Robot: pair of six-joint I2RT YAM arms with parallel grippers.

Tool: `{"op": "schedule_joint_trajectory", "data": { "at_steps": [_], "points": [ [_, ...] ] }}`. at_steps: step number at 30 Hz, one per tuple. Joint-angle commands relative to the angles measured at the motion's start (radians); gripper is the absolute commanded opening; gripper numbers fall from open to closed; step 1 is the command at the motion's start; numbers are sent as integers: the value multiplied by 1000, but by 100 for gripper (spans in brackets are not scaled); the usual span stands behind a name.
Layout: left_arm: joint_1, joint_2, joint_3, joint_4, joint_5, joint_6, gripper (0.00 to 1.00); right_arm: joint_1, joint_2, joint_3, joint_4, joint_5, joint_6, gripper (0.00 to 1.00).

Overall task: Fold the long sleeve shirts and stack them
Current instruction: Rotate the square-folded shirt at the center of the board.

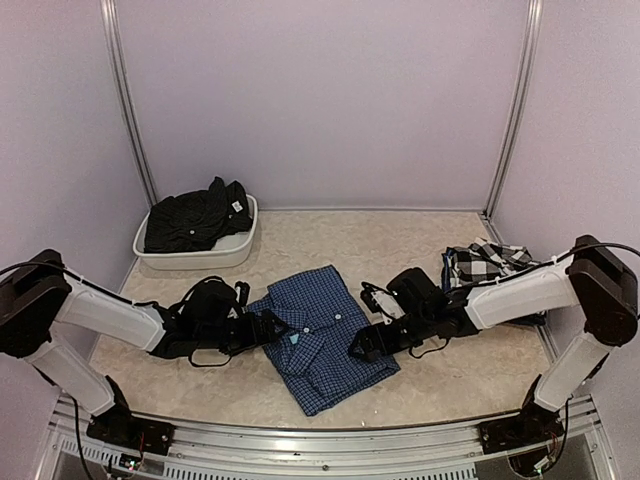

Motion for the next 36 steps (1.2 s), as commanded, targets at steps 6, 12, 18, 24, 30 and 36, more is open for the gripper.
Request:
{"op": "schedule_joint_trajectory", "data": {
  "at_steps": [6, 12, 18, 24, 30, 36],
  "points": [
    [32, 112, 128, -32, 48, 94, 98, 221, -3, -18, -55, 97, 166, 94],
    [129, 142, 198, -84, 34, 213, 99, 306, 0, 23, -128, 171, 173, 95],
    [164, 109, 258, -160, -80, 305, 99, 279, -56, 83, -248, 299, 108, 98],
    [148, 47, 235, -189, -107, 308, 99, 176, -74, 158, -297, 340, 3, 99],
    [68, -73, 142, -204, -148, 264, 99, 52, -46, 263, -301, 319, -151, 99],
    [-6, -171, 70, -235, -173, 188, 99, -58, 42, 404, -278, 229, -272, 99]
  ]
}}
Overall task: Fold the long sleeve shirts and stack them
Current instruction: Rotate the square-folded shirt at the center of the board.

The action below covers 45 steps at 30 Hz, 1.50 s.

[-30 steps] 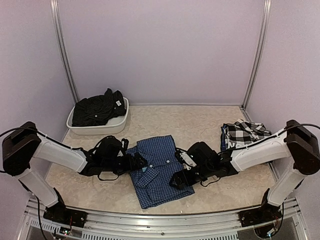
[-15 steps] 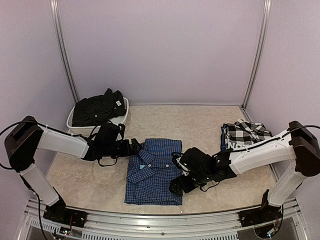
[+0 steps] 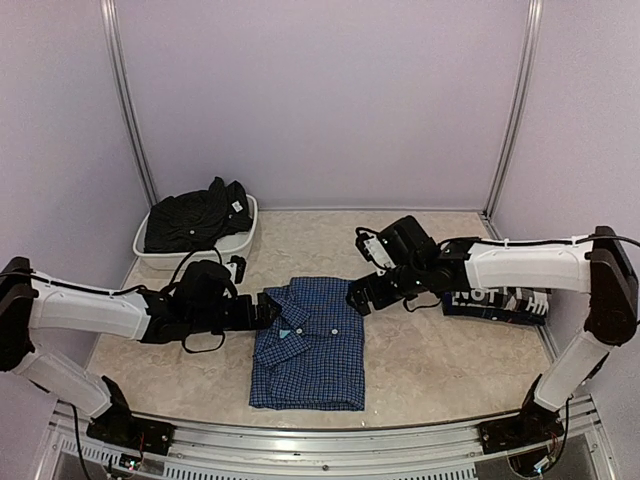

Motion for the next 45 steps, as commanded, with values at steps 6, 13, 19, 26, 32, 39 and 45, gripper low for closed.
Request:
{"op": "schedule_joint_trajectory", "data": {
  "at_steps": [6, 13, 19, 26, 32, 39, 45],
  "points": [
    [-128, -150, -118, -71, -77, -126, 99, -125, 235, 262, -23, -149, -208, 99],
    [-218, -157, -189, -92, -98, -219, 99, -192, 426, 436, -57, -332, -274, 99],
    [-260, -141, -212, -86, -83, -254, 99, -220, 556, 516, -73, -500, -320, 98],
    [-283, -133, -220, -89, -64, -280, 99, -237, 635, 539, -108, -621, -348, 88],
    [-283, -149, -169, -162, -137, -242, 99, -291, 565, 391, -49, -687, -308, 59],
    [-268, -124, -92, -210, -181, -168, 99, -351, 405, 90, 110, -669, -174, 36],
    [-231, -75, -33, -201, -166, -124, 99, -356, 182, -278, 331, -586, 84, 25]
  ]
}}
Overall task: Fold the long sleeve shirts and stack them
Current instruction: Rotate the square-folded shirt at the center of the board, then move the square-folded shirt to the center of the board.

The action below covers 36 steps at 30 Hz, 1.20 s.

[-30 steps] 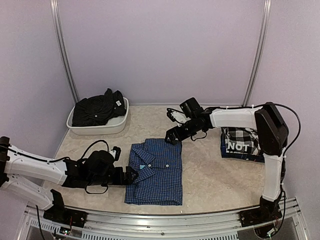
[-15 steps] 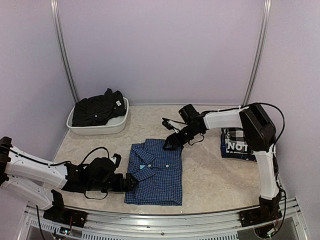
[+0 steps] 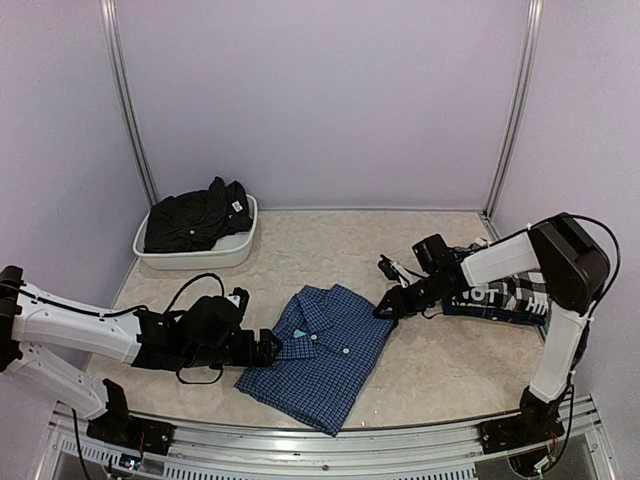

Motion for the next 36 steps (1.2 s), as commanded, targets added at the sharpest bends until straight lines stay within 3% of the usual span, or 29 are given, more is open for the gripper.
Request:
{"op": "schedule_joint_trajectory", "data": {
  "at_steps": [1, 4, 8, 14, 18, 21, 26, 36],
  "points": [
    [33, 33, 51, -15, -6, 59, 99, 7, -154, -268, 138, 96, 252, 23],
    [63, 44, 62, -19, 3, 84, 99, 80, -303, -430, 198, 151, 363, 24],
    [109, 36, 63, -24, 17, 118, 99, 245, -453, -533, 188, 232, 493, 34],
    [156, 12, 60, -29, 27, 146, 99, 457, -504, -517, 144, 327, 585, 54],
    [175, -6, 71, -37, 28, 164, 99, 492, -514, -413, -79, 487, 566, 66],
    [183, -24, 84, -42, 31, 184, 99, 450, -572, -330, -254, 665, 569, 78],
    [187, -40, 127, -64, 25, 218, 99, 313, -667, -193, -420, 817, 510, 86],
    [194, -28, 159, -57, 41, 272, 99, -165, -747, -48, -474, 843, 319, 100]
  ]
}}
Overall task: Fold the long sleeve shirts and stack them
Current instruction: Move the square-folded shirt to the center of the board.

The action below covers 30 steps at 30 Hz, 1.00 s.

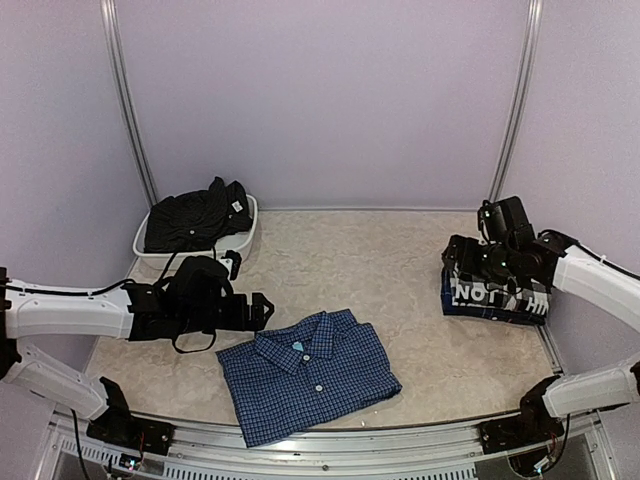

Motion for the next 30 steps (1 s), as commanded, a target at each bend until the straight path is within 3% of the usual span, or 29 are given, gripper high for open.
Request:
{"op": "schedule_joint_trajectory", "data": {
  "at_steps": [1, 10, 22, 30],
  "points": [
    [12, 6, 32, -2, 22, 48, 99, -191, 3, 56, -61, 17, -113, 100],
    [13, 35, 23, 43, 81, 59, 99, -555, 110, 113, 26, -37, -200, 100],
    [15, 71, 27, 68, 102, 73, 99, -773, 328, 143, 118, -99, -272, 100],
    [17, 78, 11, 85, 109, 67, 99, -867, 448, 75, 254, -279, -280, 100]
  ]
}}
